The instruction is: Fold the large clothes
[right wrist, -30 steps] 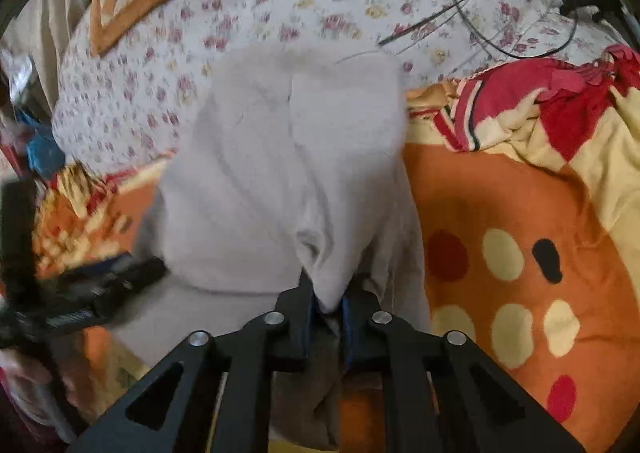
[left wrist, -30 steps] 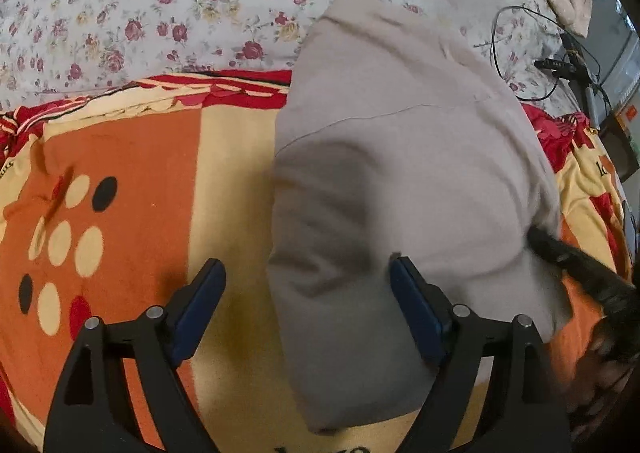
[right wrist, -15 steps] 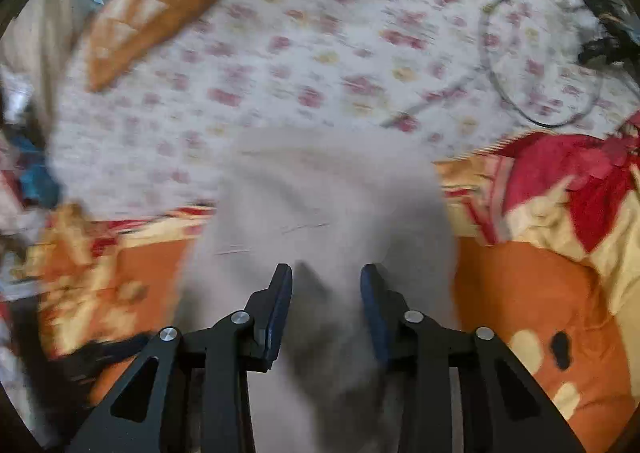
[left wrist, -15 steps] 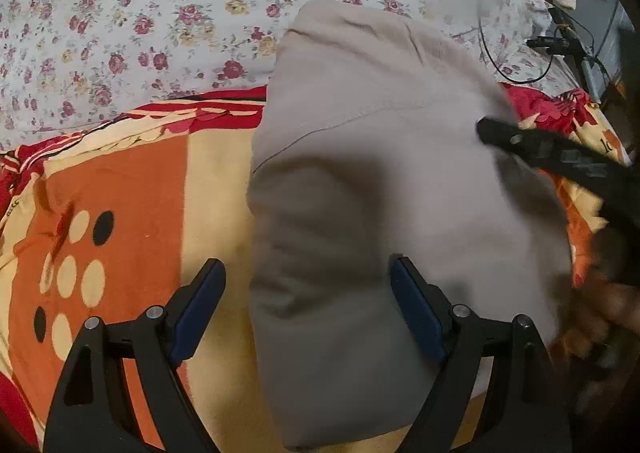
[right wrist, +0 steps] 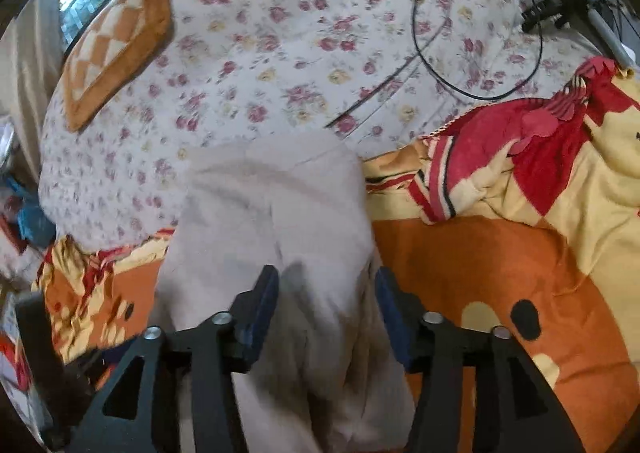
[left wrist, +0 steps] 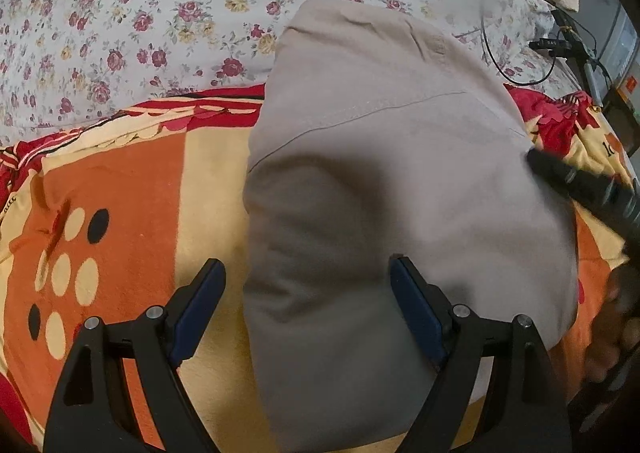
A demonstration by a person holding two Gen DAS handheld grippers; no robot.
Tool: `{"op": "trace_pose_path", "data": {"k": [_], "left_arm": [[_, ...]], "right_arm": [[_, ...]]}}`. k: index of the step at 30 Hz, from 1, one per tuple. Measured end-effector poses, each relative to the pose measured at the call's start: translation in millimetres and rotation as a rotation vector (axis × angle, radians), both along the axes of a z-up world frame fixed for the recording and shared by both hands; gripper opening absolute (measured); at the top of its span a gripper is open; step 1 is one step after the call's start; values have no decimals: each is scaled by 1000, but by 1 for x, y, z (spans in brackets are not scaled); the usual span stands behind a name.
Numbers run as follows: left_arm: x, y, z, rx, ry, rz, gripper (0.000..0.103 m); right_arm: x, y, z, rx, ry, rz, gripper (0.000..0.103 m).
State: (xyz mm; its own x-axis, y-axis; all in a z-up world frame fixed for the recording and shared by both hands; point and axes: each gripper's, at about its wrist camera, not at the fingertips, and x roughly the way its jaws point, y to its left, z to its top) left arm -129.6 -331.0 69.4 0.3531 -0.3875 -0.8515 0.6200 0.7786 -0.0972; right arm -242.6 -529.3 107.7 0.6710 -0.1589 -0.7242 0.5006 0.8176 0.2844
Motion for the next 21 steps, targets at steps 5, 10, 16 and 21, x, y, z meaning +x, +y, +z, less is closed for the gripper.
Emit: {"op": "trace_pose_path", "data": {"k": [5, 10, 16, 21], "left_arm": [[14, 10, 10, -110, 103, -26, 85], [27, 8, 18, -146, 114, -21, 85], [30, 0, 17, -169, 147, -38, 85], [47, 3, 12, -265, 227, -72, 85]], "right_arm": [[8, -11, -33, 90, 48, 32, 78], [5, -24, -28, 94, 7, 49, 82], [10, -22, -37, 131, 7, 82, 83], [17, -29, -37, 170, 7, 144, 87]]}}
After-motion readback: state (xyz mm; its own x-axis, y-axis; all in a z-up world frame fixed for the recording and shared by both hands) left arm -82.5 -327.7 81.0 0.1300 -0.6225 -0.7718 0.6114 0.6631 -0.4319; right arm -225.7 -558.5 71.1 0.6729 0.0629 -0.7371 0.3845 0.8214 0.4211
